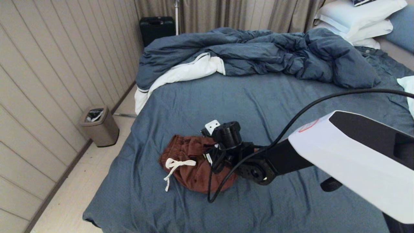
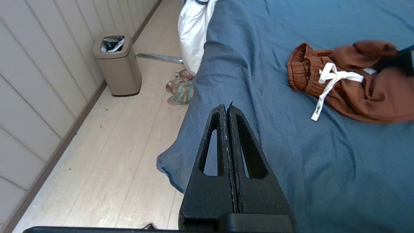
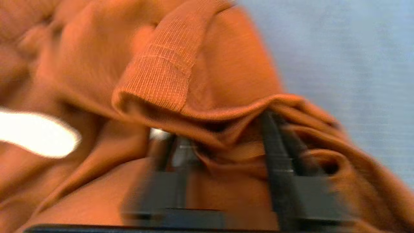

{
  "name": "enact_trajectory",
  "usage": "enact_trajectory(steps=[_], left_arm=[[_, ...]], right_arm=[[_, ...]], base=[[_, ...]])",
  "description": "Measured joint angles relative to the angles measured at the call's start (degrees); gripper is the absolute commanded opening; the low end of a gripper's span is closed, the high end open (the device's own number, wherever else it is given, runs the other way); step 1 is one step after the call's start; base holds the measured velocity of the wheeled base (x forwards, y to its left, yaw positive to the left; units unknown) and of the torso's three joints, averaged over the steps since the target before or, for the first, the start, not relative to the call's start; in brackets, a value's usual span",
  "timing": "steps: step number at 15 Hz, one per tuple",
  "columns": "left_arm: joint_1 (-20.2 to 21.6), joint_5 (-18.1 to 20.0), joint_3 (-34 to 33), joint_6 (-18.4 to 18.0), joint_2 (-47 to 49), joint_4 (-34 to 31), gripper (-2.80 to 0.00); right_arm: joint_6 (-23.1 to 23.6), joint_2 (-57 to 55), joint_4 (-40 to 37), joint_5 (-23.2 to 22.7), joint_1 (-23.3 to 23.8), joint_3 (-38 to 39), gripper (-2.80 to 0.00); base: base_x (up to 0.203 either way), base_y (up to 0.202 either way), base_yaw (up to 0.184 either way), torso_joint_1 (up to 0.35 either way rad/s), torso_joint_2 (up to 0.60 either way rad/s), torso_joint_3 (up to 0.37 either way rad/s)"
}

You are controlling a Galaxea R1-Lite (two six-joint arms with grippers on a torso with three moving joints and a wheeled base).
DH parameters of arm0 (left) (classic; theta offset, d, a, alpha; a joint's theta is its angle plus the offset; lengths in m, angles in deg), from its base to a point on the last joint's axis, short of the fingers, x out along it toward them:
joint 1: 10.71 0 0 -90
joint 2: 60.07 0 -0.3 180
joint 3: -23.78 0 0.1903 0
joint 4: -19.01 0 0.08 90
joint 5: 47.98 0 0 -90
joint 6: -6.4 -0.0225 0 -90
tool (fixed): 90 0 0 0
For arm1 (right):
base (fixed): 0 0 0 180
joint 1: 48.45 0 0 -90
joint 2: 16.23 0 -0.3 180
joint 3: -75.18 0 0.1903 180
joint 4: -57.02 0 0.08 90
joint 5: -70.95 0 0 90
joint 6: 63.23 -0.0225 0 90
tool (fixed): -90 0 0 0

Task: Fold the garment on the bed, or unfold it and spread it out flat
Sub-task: Unford the brown shorts

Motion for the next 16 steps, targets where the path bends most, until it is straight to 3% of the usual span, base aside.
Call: enact_trajectory(steps=[6,13,16], left_arm=[[0.02,-0.02,0.04,0.01,0.00,-0.05,-2.80],[0.00,-0.02,0.06,0.00,0.00,-0.07,-2.80],[0.02,-0.02,0.04,0.00,0.00,-0.10,-2.80]], right_arm=[[-0.02,2.61,0.16,0.03,5.24,0.32,-2.80],[-0.20,2.36,0.33,-0.53,17.23,0.19,-2.80],[-0.13,0.96,0.94,-0.85,19.74,0.09,-2.80]], base=[[0.000,0.000,0.000,0.000,0.00,0.000],[0.000,0.000,0.000,0.000,0.00,0.000],[0.000,0.000,0.000,0.000,0.00,0.000]])
